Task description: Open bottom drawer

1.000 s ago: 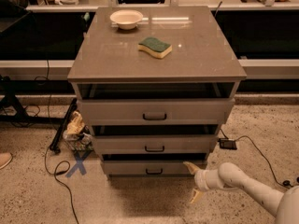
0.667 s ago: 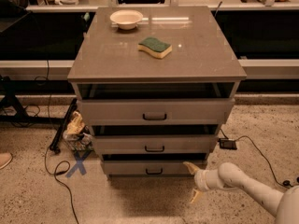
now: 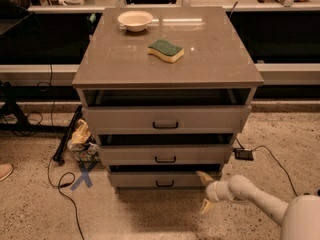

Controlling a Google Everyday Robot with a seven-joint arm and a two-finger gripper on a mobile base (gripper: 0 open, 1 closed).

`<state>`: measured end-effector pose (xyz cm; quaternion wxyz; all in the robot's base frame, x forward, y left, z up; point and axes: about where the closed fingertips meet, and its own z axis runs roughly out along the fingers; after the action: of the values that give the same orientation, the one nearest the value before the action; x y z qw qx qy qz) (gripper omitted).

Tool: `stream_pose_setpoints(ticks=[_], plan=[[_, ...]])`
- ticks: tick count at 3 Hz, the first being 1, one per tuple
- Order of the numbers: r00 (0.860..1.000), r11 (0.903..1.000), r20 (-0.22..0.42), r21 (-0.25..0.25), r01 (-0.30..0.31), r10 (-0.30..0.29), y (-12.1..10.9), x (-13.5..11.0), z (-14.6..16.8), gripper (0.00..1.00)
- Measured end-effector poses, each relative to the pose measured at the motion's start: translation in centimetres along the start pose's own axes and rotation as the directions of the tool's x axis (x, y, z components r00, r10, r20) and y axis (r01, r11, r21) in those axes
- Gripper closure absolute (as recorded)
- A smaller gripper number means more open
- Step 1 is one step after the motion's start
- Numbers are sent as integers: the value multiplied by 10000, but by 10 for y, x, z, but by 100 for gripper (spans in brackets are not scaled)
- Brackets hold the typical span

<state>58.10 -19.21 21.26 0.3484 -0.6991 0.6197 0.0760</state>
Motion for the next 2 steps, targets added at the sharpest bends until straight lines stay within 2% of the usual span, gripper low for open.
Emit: stream_pose_setpoints(ticks=[1, 2], plan=[[9995, 9999, -326, 112, -18, 22, -6, 11, 14, 0], [9979, 9992, -623, 365, 176, -153, -19, 12, 24, 0]])
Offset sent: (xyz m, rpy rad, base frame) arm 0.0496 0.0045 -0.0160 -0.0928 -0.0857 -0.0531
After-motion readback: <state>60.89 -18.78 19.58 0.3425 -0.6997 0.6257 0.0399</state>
